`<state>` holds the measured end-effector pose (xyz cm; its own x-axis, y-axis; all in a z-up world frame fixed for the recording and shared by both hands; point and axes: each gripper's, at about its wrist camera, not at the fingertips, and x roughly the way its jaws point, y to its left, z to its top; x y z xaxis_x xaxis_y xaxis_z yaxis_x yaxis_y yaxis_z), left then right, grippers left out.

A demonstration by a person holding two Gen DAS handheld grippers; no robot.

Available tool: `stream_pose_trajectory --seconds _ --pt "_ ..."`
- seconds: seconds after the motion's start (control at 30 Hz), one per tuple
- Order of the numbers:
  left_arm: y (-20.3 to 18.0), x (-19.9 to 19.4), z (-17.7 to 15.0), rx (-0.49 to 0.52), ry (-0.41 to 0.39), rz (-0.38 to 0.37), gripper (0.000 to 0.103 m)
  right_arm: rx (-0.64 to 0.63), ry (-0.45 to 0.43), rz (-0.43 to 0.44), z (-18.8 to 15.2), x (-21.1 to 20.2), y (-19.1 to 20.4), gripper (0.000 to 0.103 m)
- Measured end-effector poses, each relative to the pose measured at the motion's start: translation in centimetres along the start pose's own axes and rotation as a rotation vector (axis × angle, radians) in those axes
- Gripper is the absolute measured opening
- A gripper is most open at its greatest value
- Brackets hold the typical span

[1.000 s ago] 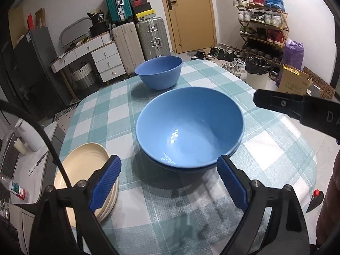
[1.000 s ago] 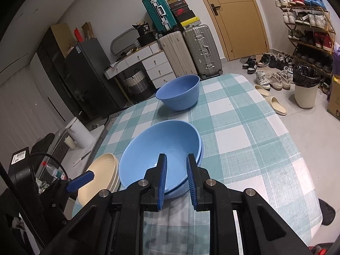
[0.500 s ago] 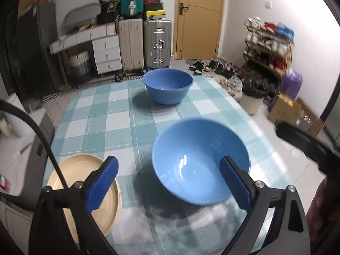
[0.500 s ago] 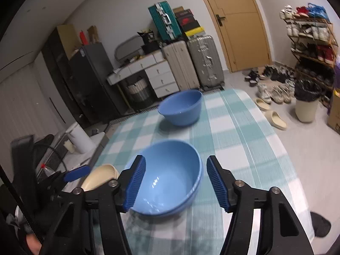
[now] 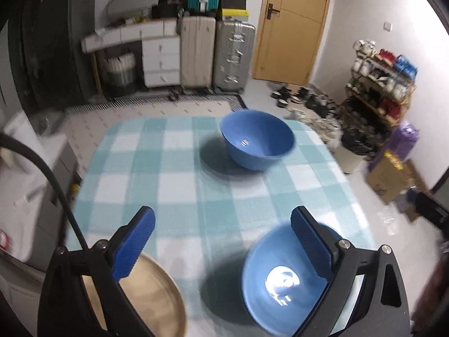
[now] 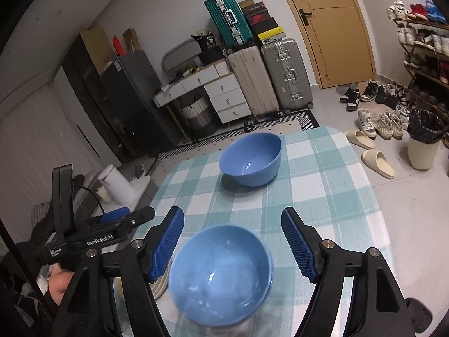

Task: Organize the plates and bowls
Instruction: 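Move the right tool to the next blue bowl and close on its rim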

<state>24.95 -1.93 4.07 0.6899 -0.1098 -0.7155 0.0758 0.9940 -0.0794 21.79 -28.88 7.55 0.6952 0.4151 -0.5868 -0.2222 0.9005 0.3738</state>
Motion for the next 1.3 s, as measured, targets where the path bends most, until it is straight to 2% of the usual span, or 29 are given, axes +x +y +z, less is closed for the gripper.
stream_pose_trajectory --seconds 0.1,0.17,0.23,0.47,0.67,0.77,0.87,0.9,1.03,1.1,1.17,1.3 --pt "-1.0 1.8 1.6 0.052 0.005 0.038 0.098 -0.011 0.016 0.018 1.7 1.5 -0.1 0.073" --pt "-1.4 2.8 2.6 0.060 0.017 0.033 0.098 -0.022 0.057 0.025 3.0 3.1 -0.1 0.073" --pt "-1.8 3.8 3.6 0.056 0.025 0.033 0.098 0.019 0.087 0.039 4.3 5.0 -0.8 0.073" --pt "-2.2 7.4 6.5 0.078 0.070 0.050 0.099 0.096 0.105 -0.027 7.9 10.0 -3.8 0.073" --pt "-1.5 10.6 8.5 0.050 0.118 0.034 0.098 0.164 0.141 -0.023 10.3 14.7 -6.5 0.067" --pt "-1.1 11.9 9.3 0.043 0.136 0.021 0.099 0.174 0.167 -0.034 11.1 17.0 -7.4 0.067" --pt "-1.0 12.7 10.3 0.061 0.117 0.057 0.098 0.161 0.206 -0.044 11.7 19.0 -8.0 0.063" --pt "-0.8 13.1 10.6 0.058 0.122 0.048 0.098 0.156 0.226 -0.049 12.0 19.9 -8.2 0.060" --pt "-0.3 14.6 11.4 0.019 0.151 0.019 0.098 0.184 0.247 -0.050 12.8 22.2 -9.5 0.060" --pt "-0.4 14.8 11.6 0.023 0.121 0.047 0.098 0.195 0.256 -0.054 13.1 23.1 -10.1 0.060" --pt "-0.6 14.9 11.7 0.029 0.092 0.043 0.099 0.193 0.267 -0.060 13.5 24.0 -10.5 0.060" --pt "-0.7 16.9 11.9 0.029 0.145 0.029 0.099 0.186 0.285 -0.070 14.0 25.5 -11.1 0.060"
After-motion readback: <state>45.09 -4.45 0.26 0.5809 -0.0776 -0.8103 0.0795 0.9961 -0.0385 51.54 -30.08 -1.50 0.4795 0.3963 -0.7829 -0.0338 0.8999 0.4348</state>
